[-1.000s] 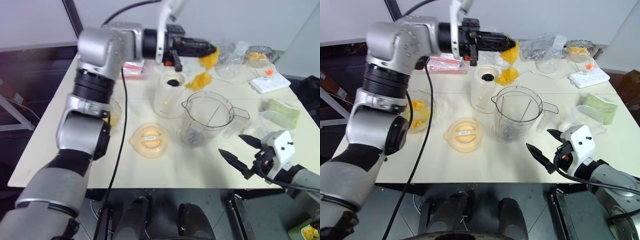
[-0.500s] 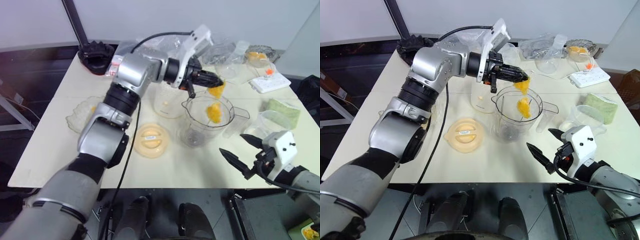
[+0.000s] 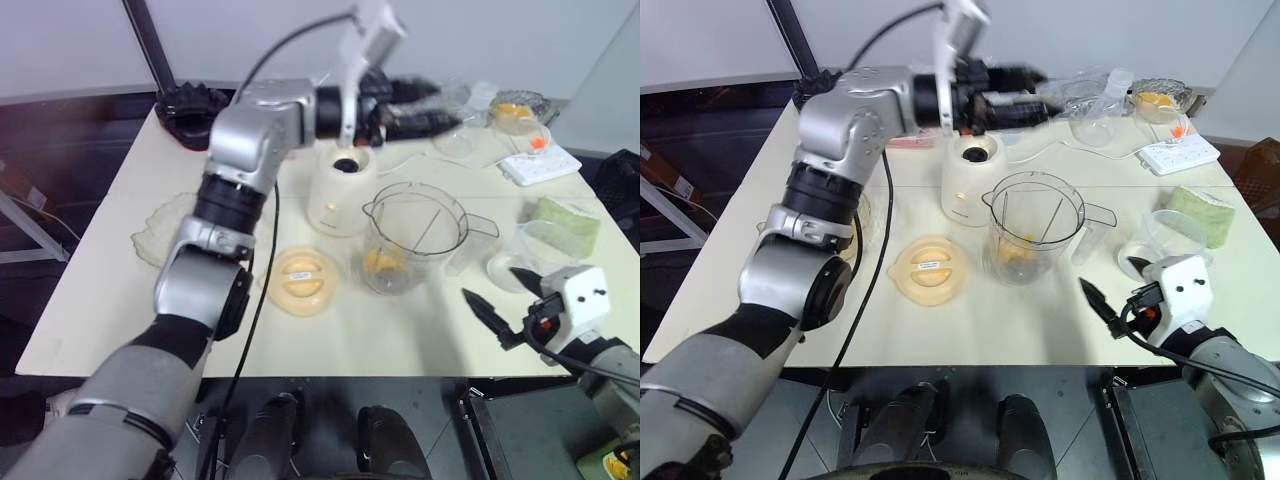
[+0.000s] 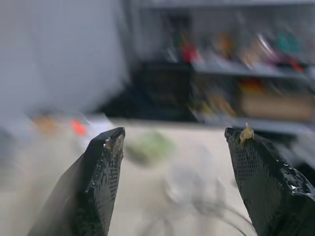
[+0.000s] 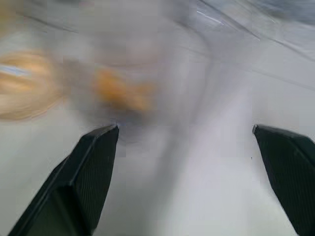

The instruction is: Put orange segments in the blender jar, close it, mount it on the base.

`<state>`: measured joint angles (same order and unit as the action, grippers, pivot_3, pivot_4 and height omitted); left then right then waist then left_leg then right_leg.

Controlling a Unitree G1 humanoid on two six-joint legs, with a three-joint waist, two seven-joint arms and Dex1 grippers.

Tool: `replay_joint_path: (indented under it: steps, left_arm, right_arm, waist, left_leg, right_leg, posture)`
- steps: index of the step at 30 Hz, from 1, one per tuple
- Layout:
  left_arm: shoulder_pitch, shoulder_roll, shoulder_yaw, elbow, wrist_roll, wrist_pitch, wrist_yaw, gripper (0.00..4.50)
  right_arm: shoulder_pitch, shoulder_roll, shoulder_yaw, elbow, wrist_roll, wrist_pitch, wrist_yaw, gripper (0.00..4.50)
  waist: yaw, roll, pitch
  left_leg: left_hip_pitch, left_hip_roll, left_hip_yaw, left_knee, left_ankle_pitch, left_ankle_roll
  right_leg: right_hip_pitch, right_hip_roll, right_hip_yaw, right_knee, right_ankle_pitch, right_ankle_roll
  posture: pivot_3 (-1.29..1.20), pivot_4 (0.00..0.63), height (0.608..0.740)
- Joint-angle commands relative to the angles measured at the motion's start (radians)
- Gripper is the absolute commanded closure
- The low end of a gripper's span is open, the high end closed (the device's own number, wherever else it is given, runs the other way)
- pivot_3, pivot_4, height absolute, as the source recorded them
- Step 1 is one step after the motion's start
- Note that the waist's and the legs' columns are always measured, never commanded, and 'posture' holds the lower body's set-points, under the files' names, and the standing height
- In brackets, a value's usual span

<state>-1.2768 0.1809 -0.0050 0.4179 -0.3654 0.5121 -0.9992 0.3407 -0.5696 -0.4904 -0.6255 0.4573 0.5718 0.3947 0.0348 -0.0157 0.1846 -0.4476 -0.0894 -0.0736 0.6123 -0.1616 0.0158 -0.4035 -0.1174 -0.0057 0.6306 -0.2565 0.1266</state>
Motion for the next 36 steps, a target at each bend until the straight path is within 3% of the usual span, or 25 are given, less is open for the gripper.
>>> replay_joint_path:
  steps: [1,10,15,19,29,36]
  left_arm:
    - [0.102,0.07,0.061,-0.2,-0.073,0.083,0.029,1.14]
    - [0.538,0.249,0.049,-0.726,-0.106,0.174,0.139,1.14]
    - [0.641,0.294,0.048,-0.878,-0.149,0.28,0.213,1.14]
    - [0.699,0.334,0.061,-0.923,-0.15,0.307,0.259,1.14]
    - [0.718,0.357,0.055,-0.925,-0.183,0.303,0.308,1.14]
    - [0.708,0.356,0.034,-0.918,-0.194,0.301,0.307,1.14]
  right_arm:
    - [-0.005,0.042,-0.076,0.058,-0.048,-0.043,-0.073,0.0]
    - [-0.208,0.033,-0.042,0.378,-0.211,-0.117,-0.208,0.0]
    - [-0.341,0.02,-0.055,0.599,-0.231,-0.166,-0.233,0.0]
    - [-0.407,-0.013,-0.06,0.758,-0.271,-0.23,-0.259,0.0]
    - [-0.367,-0.014,-0.072,0.735,-0.256,-0.247,-0.239,0.0]
    - [-0.432,-0.049,-0.048,0.92,-0.293,-0.376,-0.233,0.0]
  waist:
    - [-0.001,0.002,0.0]
    - [0.003,0.005,0.0]
    - [0.003,0.007,0.0]
    - [0.001,0.01,-0.001]
    - [-0.001,0.011,-0.001]
    - [-0.004,0.011,-0.001]
  left_leg:
    - [0.001,0.0,0.0,0.0,0.0,0.0]
    - [0.005,0.001,0.002,0.001,-0.001,-0.002]
    - [0.005,0.0,0.003,0.001,-0.001,-0.002]
    - [0.006,0.0,0.003,0.001,0.0,0.0]
    - [0.006,0.001,0.003,0.001,0.001,0.0]
    - [0.006,0.001,0.004,0.001,0.0,-0.001]
  right_leg:
    - [0.0,0.0,0.0,0.001,0.0,0.0]
    - [0.004,0.003,0.002,0.0,-0.001,-0.005]
    - [0.005,0.003,0.002,0.0,-0.001,-0.006]
    - [0.005,0.003,0.003,0.001,-0.001,-0.006]
    - [0.005,0.004,0.003,0.001,-0.001,-0.006]
    - [0.005,0.004,0.003,0.0,-0.001,-0.006]
  posture:
    - [0.0,0.15,0.74]
    - [0.0,0.15,0.74]
    - [0.0,0.15,0.74]
    - [0.0,0.15,0.74]
    - [0.0,0.15,0.74]
    - [0.0,0.15,0.74]
